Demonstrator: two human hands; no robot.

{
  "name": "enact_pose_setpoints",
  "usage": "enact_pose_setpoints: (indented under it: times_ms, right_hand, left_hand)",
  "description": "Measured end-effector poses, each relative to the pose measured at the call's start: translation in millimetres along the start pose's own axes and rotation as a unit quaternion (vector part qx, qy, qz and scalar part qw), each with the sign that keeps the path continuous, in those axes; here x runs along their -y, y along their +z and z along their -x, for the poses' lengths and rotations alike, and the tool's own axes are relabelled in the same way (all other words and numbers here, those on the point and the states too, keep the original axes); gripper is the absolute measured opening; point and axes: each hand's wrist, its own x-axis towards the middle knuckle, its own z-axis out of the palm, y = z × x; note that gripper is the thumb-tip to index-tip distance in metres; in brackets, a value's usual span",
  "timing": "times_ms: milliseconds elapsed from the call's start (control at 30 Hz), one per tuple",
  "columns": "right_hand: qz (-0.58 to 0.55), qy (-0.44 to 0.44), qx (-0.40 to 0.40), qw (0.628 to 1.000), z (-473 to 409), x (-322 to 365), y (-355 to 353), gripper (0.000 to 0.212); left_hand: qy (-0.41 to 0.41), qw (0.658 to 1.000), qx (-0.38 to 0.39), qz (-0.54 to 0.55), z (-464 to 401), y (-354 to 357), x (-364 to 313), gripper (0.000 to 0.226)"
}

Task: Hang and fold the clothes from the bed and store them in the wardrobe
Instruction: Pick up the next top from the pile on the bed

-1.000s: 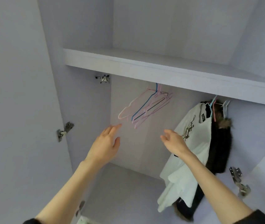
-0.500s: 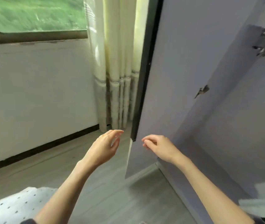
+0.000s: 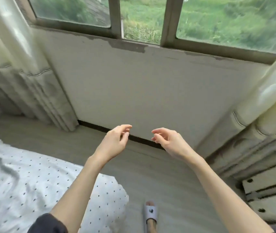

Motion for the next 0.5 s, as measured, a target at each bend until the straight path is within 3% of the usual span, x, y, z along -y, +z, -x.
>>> enact_pose_setpoints:
  times_ms: [300, 500]
  right_hand:
    - [0.041, -0.132, 0.162, 0.977, -202.7, 74.5, 4.2, 0.023]
    - [0.062, -0.209, 0.315, 0.924, -291.3, 148.5, 82.4, 0.025]
  left_hand:
    - [-0.163, 0.970, -0.179, 0.010, -81.0, -77.3, 48.1, 0.031]
    - [-0.283, 0.910, -0.302, 0.018, -70.2, -137.6, 97.9, 0.032]
